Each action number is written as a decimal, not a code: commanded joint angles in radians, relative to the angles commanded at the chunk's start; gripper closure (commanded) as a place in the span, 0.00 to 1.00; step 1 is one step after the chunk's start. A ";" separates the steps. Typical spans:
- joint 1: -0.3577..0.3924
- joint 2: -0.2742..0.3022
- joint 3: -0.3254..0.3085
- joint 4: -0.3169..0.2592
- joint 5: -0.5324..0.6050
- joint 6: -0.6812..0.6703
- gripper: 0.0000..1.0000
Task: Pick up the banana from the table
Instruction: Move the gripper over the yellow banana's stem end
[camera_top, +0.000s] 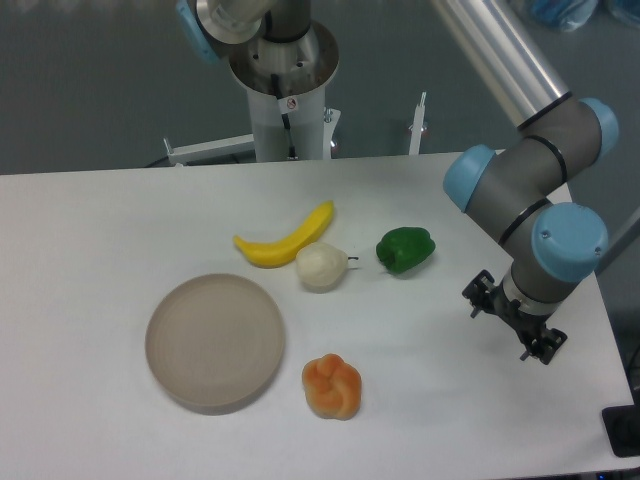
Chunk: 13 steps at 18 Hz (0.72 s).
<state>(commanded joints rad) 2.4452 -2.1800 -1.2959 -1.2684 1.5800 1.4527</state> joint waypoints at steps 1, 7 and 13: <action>-0.002 0.025 -0.031 -0.012 0.000 -0.006 0.00; -0.077 0.206 -0.293 -0.015 -0.008 -0.006 0.00; -0.100 0.420 -0.586 0.004 -0.084 -0.075 0.00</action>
<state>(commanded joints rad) 2.3455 -1.7600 -1.8815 -1.2641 1.4956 1.3780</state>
